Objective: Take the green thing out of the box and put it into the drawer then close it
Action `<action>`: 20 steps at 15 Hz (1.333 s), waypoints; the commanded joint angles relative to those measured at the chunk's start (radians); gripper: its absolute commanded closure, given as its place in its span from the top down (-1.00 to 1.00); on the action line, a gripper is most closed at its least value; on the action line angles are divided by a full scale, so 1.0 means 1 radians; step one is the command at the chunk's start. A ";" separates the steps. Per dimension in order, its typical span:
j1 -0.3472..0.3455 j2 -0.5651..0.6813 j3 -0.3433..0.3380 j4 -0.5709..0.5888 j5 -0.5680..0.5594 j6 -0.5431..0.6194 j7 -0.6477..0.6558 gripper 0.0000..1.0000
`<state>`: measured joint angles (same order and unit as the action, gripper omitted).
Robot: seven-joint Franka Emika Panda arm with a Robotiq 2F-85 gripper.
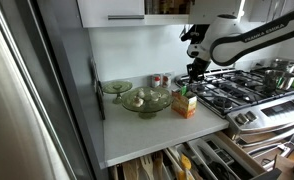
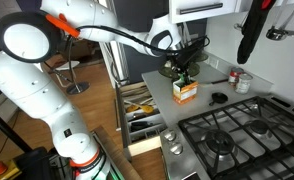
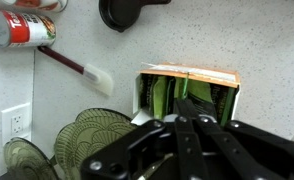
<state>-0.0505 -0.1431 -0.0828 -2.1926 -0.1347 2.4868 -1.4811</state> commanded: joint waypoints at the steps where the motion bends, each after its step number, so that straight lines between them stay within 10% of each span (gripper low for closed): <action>1: 0.005 -0.066 -0.002 0.001 0.001 -0.085 0.044 -1.00; 11: 0.102 -0.119 -0.004 0.042 0.265 -0.519 0.026 -1.00; 20: 0.128 0.007 0.080 -0.028 0.283 -0.296 0.235 -1.00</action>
<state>0.0680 -0.1700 -0.0310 -2.1957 0.1393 2.0922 -1.3395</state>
